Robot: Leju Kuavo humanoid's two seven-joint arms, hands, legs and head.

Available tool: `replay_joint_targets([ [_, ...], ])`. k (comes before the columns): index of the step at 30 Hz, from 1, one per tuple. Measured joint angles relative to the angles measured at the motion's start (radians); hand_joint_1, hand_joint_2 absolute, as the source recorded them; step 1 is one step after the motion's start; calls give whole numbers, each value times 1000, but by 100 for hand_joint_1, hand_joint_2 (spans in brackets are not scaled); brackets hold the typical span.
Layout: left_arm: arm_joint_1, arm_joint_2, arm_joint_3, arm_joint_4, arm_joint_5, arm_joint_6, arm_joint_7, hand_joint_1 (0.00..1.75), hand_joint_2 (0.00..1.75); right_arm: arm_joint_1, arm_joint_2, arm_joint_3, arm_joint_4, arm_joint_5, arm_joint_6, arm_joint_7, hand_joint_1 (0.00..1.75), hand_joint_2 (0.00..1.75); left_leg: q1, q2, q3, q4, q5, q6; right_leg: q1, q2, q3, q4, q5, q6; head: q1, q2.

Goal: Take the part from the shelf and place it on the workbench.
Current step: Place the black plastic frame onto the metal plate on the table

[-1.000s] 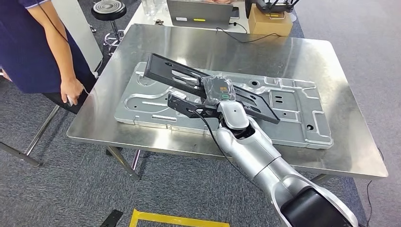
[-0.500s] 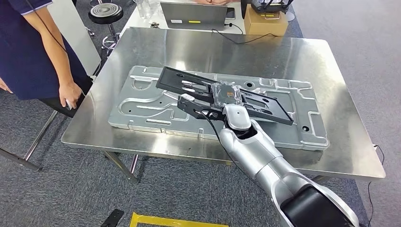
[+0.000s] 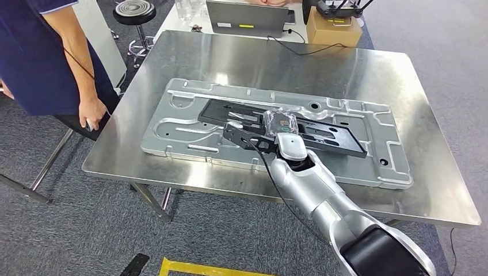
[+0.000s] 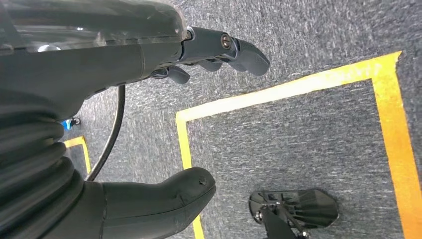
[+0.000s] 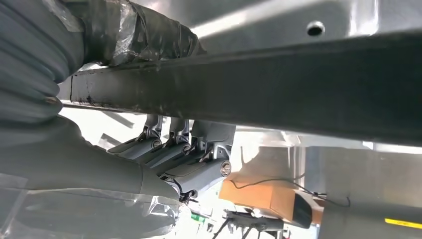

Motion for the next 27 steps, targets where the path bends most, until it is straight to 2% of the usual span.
replay_joint_targets([
  [1, -1, -1, 0, 0, 0, 0, 0, 0, 175, -1, 1, 0, 2, 0, 2, -1, 175, 175, 0, -1, 1, -2, 0, -4, 4, 0, 16, -35, 7, -6, 0, 0],
  [3, -3, -1, 0, 0, 0, 0, -1, 0, 175, -2, 3, -1, 5, 0, 8, -2, 175, 175, 0, -4, 2, -9, 2, -15, 10, -1, 24, -56, 1, -12, 0, 0],
  [5, -4, -1, 1, 0, 0, 0, -2, 0, 175, 0, 7, -3, 9, 0, 17, -1, 175, 175, 1, -3, 2, -10, -4, -25, 3, -4, 38, -78, 4, -16, 0, 0],
  [6, -4, 0, 1, 0, 0, 0, -2, 0, 175, 0, 7, -5, 14, -1, 20, 1, 175, 175, 0, -1, -5, 10, -18, -28, 0, -7, 47, -90, 8, -20, -1, 0],
  [7, -4, 0, 1, 0, 0, 0, -2, 0, 175, 1, 8, -7, 20, -1, 23, 3, 175, 175, 0, 2, -22, 49, -41, -30, -2, -10, 54, -99, 11, -23, -1, 0],
  [9, -4, 2, 1, 0, 0, 0, -2, 0, 175, 6, 7, -10, 32, -1, 29, 6, 175, 175, -1, 6, -78, 173, -96, -33, 2, -10, 57, -100, 11, -30, -1, 0],
  [10, -4, 3, 1, 0, 0, 0, -2, 0, 175, 10, 7, -11, 37, -1, 31, 6, 175, 175, -1, 6, -103, 223, -110, -35, 3, -8, 56, -98, 10, -31, -1, 0],
  [11, -4, 3, 1, 0, 0, 0, -2, 0, 175, 14, 7, -12, 42, -2, 33, 6, 175, 175, -1, 7, -115, 242, -105, -38, 3, -5, 56, -94, 7, -31, -1, 0],
  [12, -5, 4, 1, 0, 0, 0, -2, 0, 175, 16, 8, -12, 45, -2, 34, 6, 175, 175, 0, 8, -109, 224, -81, -40, 2, -3, 56, -89, 4, -29, -1, 0],
  [13, -6, 4, 1, 0, 0, 0, -2, 0, 175, 17, 8, -12, 48, -2, 34, 6, 175, 175, 2, 8, -85, 171, -45, -42, 0, -1, 56, -81, -2, -26, -1, 0],
  [15, -7, 4, 1, 0, 0, 0, -2, 0, 175, 15, 8, -14, 52, -2, 34, 6, 175, 175, 2, 9, -31, 58, -2, -42, 0, 3, 51, -59, -15, -16, -1, 0],
  [17, -8, 4, 1, 0, 0, -1, -2, 0, 175, 12, 8, -14, 55, -2, 34, 7, 175, 175, -1, 8, -11, 15, -2, -32, 5, 6, 43, -46, -20, -5, -1, 0],
  [20, -9, 3, 1, 0, -4, -1, 0, 0, 175, 9, 7, -15, 59, -2, 34, 7, 175, 175, 0, 10, -10, 10, 4, -14, 5, 8, 39, -40, -24, 6, 0, 0],
  [22, -11, 3, 1, 0, -11, 0, 3, 0, 175, 8, 7, -16, 63, -2, 36, 7, 87, 87, 4, 13, -9, 4, 9, -3, 1, 7, 16, 14, -62, 17, 0, 0],
  [24, -12, 3, 1, 0, -15, 0, 6, 0, 175, 10, 7, -16, 67, -2, 38, 7, 0, 87, 4, 14, -11, 3, 11, 2, -5, 5, -36, 130, -122, 27, 0, 0],
  [25, -11, 3, 1, 0, -15, 0, 6, 0, 131, 13, 7, -16, 69, -2, 40, 6, 0, 131, 4, 15, -11, 3, 11, 3, -9, 4, -61, 183, -141, 30, 0, 0],
  [26, -11, 3, 1, 0, -15, 0, 6, 0, 87, 15, 7, -16, 72, -2, 42, 6, 0, 175, 5, 15, -11, 3, 11, 3, -11, 4, -74, 211, -144, 32, 0, 0],
  [27, -11, 3, 1, 0, -14, -1, 6, 0, 44, 17, 7, -17, 75, -2, 44, 4, 0, 175, 5, 14, -11, 3, 11, 2, -14, 4, -69, 202, -127, 33, 0, 0],
])
